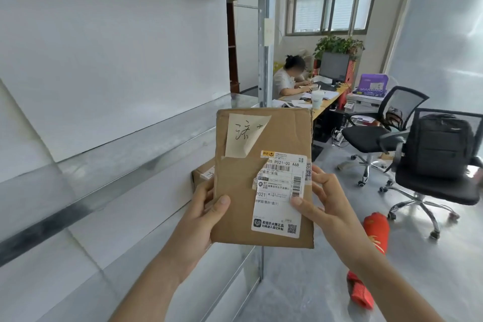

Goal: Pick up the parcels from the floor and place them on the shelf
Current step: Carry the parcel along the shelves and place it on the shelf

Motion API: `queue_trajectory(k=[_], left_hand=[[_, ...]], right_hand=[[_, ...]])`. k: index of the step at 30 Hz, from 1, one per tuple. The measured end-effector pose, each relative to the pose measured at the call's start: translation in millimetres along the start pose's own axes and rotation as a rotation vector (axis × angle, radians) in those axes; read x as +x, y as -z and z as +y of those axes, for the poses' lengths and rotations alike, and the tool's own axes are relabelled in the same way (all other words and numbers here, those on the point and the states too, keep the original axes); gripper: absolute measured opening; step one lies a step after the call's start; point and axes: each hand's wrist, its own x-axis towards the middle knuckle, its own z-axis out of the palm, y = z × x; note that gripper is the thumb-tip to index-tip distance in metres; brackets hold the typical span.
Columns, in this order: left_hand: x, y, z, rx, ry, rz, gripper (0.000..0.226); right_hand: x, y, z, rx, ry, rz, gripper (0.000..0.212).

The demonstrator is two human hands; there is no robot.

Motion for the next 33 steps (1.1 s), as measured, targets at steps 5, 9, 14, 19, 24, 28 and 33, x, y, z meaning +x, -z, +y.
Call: queue_trajectory(k=[5, 9, 14, 19, 24, 28, 33], left_hand=[[40, -6, 2, 0.049, 0.002, 0.028, 0.050], [68, -15, -1, 0.064, 0.009, 0.074, 0.046], [97, -32, 0, 0.085, -0.018, 0.142, 0.048], [121, -48, 9, 0.107, -0.018, 0.134, 0.057], [139, -47, 33, 0.289, -0.059, 0.119, 0.064], [154, -39, 71, 0.394, -0.119, 0.159, 0.053], [165, -30, 131, 0.474, -0.217, 0.209, 0.050]], right_hand=[[41, 14, 18, 0.042, -0.025, 0.006, 0.035], [76, 27, 29, 0.073, -0.077, 0.025, 0.058], [121, 48, 28, 0.151, -0.108, -0.017, 0.042], [164, 74, 20, 0.076, -0.084, -0.070, 0.075], [204, 96, 8, 0.021, -0.098, -0.212, 0.080], [235, 104, -8, 0.089, -0.092, -0.222, 0.069], [274, 96, -34, 0.179, -0.053, -0.186, 0.057]])
